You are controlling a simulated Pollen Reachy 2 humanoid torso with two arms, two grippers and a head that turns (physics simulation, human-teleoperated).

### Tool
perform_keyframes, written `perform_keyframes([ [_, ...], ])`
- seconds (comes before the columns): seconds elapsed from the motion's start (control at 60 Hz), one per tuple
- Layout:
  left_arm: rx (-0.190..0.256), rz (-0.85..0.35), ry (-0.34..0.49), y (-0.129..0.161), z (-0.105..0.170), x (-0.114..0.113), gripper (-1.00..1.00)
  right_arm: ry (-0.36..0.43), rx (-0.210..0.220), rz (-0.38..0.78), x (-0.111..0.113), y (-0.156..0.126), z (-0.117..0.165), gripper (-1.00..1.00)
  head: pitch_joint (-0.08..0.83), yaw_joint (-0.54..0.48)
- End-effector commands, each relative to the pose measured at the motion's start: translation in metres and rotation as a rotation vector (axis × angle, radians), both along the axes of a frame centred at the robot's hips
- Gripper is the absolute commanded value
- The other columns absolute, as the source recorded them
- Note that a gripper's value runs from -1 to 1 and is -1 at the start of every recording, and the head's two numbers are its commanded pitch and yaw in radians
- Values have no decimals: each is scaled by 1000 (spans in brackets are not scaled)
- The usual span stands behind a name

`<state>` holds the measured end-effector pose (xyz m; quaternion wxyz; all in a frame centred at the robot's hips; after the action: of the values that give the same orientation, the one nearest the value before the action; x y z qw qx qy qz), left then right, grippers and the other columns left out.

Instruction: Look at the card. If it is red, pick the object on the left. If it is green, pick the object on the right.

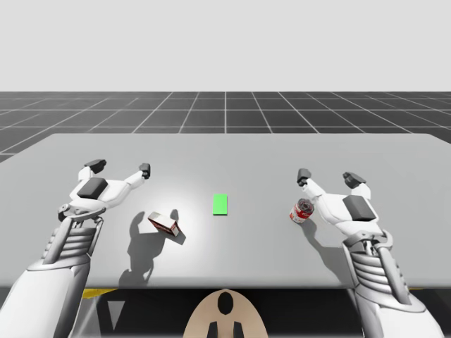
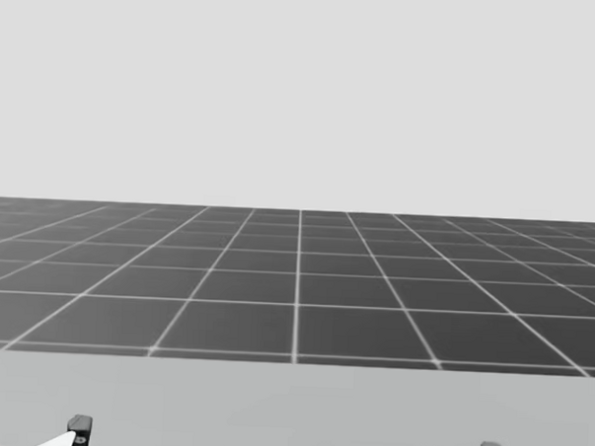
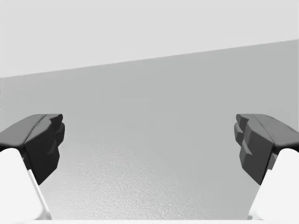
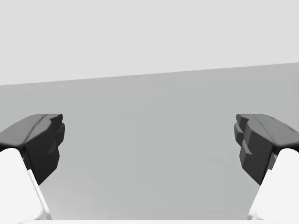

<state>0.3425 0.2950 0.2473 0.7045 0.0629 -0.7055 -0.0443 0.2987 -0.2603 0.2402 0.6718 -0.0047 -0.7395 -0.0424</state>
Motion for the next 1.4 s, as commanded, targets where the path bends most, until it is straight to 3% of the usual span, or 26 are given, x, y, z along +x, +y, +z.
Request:
perform_keyframes([
  [0.017, 4, 1, -9, 0, 0, 0, -1000, -41, 23, -83, -2, 0, 0, -1000, 3, 6],
  [0.1, 4, 5, -13, 0, 0, 0, -1000, -65, 21, -28, -4, 1, 6, -1000, 7, 9],
  [0.133, 4, 6, -13, 0, 0, 0, -1000, -34, -13, -59, -3, 4, 7, -1000, 9, 10],
  [0.15, 4, 7, -14, 0, 0, 0, -1000, -8, -15, 3, -5, 2, 8, -1000, 12, 10],
  [0.35, 5, 10, -16, 0, 0, 0, -1000, -10, -8, -19, -4, 2, 8, -1000, 32, 12],
  [0.55, 8, 14, -16, 0, 0, -1, -1000, -4, 5, -28, -6, 2, 9, -1000, 164, 7],
  [0.733, 9, 19, -12, 1, -1, 1, -1000, 1, 9, -28, -6, 1, 11, -1000, 381, 8],
  [1.033, 18, 17, -8, 1, -1, 2, -1000, 6, 15, -26, -6, -2, 12, -1000, 613, 8],
  [1.217, 15, 19, -9, 1, -1, 2, -1000, 2, 13, -25, -5, -2, 13, -1000, 695, 14],
  [1.4, 17, 16, -9, 1, -1, 2, -1000, 5, 15, -25, -5, -3, 13, -1000, 699, 23],
])
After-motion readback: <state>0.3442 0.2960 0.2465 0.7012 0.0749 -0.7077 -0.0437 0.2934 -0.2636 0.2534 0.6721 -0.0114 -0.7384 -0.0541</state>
